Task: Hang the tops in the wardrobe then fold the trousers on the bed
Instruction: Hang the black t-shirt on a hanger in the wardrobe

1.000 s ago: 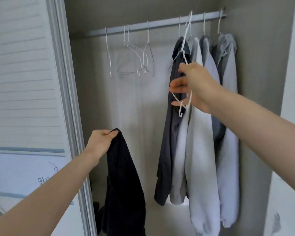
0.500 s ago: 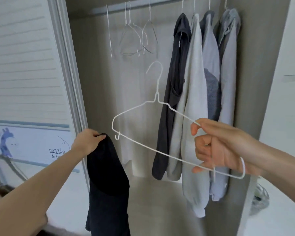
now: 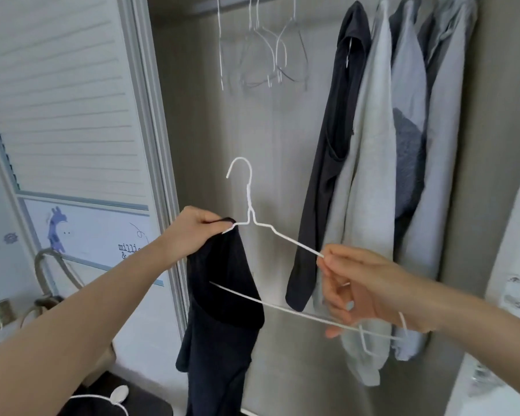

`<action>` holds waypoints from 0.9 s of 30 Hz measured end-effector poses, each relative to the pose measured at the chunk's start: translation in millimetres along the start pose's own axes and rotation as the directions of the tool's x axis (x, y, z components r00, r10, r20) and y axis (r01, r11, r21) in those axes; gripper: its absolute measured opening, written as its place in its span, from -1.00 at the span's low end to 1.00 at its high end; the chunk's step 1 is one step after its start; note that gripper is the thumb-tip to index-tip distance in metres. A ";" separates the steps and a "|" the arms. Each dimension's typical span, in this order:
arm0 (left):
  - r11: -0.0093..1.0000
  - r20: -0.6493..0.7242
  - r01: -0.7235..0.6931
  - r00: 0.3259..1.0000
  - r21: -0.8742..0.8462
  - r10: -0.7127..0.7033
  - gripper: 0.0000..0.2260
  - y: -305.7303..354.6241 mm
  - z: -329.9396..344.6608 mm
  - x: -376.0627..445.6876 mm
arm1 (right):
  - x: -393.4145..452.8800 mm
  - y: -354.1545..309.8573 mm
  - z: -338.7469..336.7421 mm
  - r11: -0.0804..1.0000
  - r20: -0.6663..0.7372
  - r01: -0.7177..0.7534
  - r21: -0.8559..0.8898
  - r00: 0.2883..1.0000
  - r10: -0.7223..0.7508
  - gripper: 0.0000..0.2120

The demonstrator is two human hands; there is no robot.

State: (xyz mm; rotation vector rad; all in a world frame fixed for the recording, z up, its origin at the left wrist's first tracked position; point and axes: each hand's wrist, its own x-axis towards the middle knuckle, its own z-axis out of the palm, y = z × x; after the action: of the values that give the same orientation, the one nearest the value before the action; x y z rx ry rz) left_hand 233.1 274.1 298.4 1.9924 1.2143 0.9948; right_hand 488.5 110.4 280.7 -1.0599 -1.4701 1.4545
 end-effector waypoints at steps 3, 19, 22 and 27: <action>0.999 -0.018 -0.024 1.000 -0.026 0.024 -0.77 25.3 5.2 -7.4 | 12.9 15.5 10.7 0.988 -0.033 0.062 -0.141 0.997 -0.067 -0.75; 0.798 0.101 -0.503 0.860 0.332 0.501 -0.85 29.3 -18.3 -13.8 | 13.1 9.9 4.0 0.834 -0.247 0.205 -0.512 0.895 -0.371 -0.73; 0.822 -0.044 -0.475 0.858 0.316 0.512 -0.87 24.1 -11.0 -13.4 | 13.1 16.2 3.0 0.215 -0.224 -0.088 -0.973 0.601 -0.768 -0.76; 0.840 -0.145 -0.452 0.848 0.301 0.509 -0.86 36.5 -6.2 -9.8 | 28.0 45.6 45.0 -0.006 0.080 0.099 -0.995 0.766 -0.637 -0.53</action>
State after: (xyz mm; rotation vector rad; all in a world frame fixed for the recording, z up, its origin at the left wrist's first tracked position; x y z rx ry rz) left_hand 241.9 251.0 327.8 2.5289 1.0006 1.3943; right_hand 438.1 121.3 233.5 -1.3532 -2.1549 -0.5051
